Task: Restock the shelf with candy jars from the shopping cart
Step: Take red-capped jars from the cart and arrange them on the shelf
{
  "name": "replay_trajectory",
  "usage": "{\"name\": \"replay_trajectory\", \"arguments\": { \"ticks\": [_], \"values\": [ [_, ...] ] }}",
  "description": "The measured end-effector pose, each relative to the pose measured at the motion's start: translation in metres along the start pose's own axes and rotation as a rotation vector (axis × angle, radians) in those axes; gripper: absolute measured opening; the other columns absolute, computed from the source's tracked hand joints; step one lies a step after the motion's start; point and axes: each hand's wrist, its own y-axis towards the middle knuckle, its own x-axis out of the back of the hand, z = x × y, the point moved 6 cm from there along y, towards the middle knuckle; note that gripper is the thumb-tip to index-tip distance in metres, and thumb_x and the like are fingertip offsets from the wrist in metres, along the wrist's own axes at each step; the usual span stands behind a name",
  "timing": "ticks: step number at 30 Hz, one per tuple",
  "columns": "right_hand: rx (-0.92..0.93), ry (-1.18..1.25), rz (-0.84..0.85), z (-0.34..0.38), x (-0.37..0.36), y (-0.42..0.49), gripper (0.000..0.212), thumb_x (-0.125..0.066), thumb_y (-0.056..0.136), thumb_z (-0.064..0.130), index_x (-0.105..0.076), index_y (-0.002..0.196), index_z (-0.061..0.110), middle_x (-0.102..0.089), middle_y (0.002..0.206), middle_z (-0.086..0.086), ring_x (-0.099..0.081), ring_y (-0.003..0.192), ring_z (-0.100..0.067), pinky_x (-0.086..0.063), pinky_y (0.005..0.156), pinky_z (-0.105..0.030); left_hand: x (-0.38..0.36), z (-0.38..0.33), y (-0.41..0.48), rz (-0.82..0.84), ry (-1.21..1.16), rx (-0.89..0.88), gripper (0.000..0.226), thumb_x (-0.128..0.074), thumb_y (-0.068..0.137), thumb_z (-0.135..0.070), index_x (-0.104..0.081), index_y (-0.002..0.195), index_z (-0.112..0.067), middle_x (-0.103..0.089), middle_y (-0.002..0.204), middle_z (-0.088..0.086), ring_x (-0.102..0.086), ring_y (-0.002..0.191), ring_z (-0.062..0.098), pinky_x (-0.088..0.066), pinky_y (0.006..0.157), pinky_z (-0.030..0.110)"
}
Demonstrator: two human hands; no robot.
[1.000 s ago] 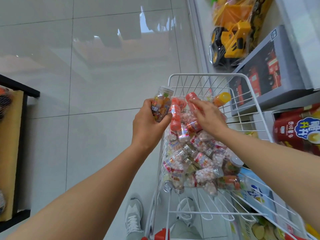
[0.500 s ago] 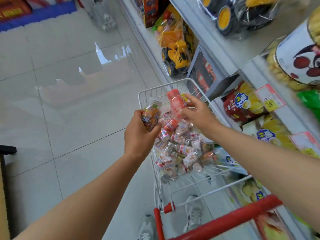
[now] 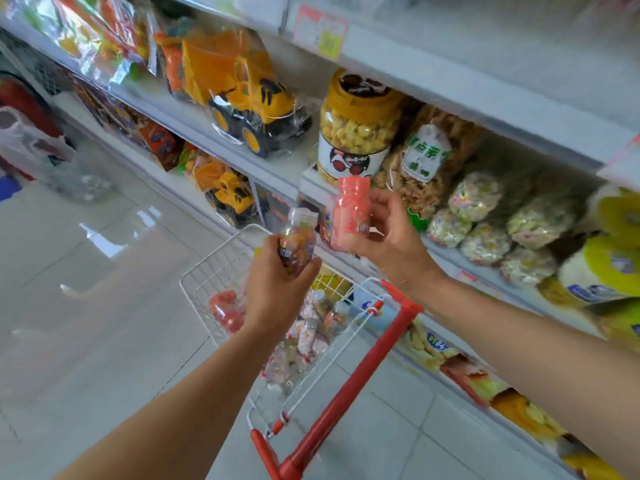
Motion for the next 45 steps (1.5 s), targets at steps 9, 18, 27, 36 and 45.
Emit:
{"name": "replay_trajectory", "arguments": {
  "ticks": [9, 18, 27, 36, 45],
  "values": [
    [0.234, -0.102, -0.307, 0.089, 0.138, -0.097, 0.066, -0.081, 0.073, 0.024, -0.042, 0.126, 0.018, -0.06, 0.119, 0.0, -0.061, 0.106, -0.012, -0.051, 0.091, -0.032, -0.083, -0.142, -0.051, 0.103, -0.045, -0.222, 0.031, -0.07, 0.084, -0.034, -0.051, 0.104, -0.019, -0.062, 0.084, -0.004, -0.061, 0.078, 0.019, -0.046, 0.065, 0.033],
    [0.393, -0.323, -0.46, 0.183, 0.245, -0.168, 0.07, -0.076, 0.082, 0.021, -0.034, 0.138, 0.02, -0.056, 0.124, 0.005, -0.058, 0.11, -0.008, -0.05, 0.091, -0.026, -0.132, -0.292, -0.105, 0.156, -0.013, -0.454, 0.032, -0.066, 0.086, -0.04, -0.048, 0.099, -0.017, -0.056, 0.079, -0.008, -0.052, 0.069, 0.005, -0.035, 0.057, 0.022],
    [0.392, -0.445, -0.775, 0.197, 0.329, -0.173, 0.073, -0.077, 0.079, 0.012, -0.032, 0.137, 0.014, -0.055, 0.122, -0.001, -0.058, 0.105, -0.008, -0.051, 0.091, -0.037, -0.168, -0.352, -0.088, 0.199, 0.033, -0.565, 0.043, -0.066, 0.081, -0.047, -0.049, 0.107, -0.017, -0.053, 0.099, 0.003, -0.05, 0.094, 0.025, -0.044, 0.081, 0.041],
    [0.303, -0.591, -0.936, 0.182, 0.337, -0.142, 0.078, -0.085, 0.068, 0.019, -0.034, 0.126, 0.01, -0.059, 0.114, -0.006, -0.06, 0.099, -0.019, -0.048, 0.08, -0.033, -0.179, -0.357, -0.06, 0.29, 0.059, -0.69, 0.042, -0.07, 0.08, -0.047, -0.042, 0.097, -0.019, -0.05, 0.083, -0.007, -0.045, 0.087, 0.021, -0.041, 0.087, 0.044],
    [0.258, -0.733, -0.894, 0.182, 0.332, -0.139, 0.075, -0.083, 0.069, 0.019, -0.037, 0.127, 0.008, -0.058, 0.106, 0.001, -0.056, 0.089, -0.01, -0.04, 0.068, -0.022, -0.184, -0.353, -0.054, 0.382, -0.013, -0.703, 0.047, -0.071, 0.078, -0.049, -0.046, 0.105, -0.019, -0.055, 0.087, -0.009, -0.052, 0.09, 0.019, -0.043, 0.092, 0.048]
  ]
}}
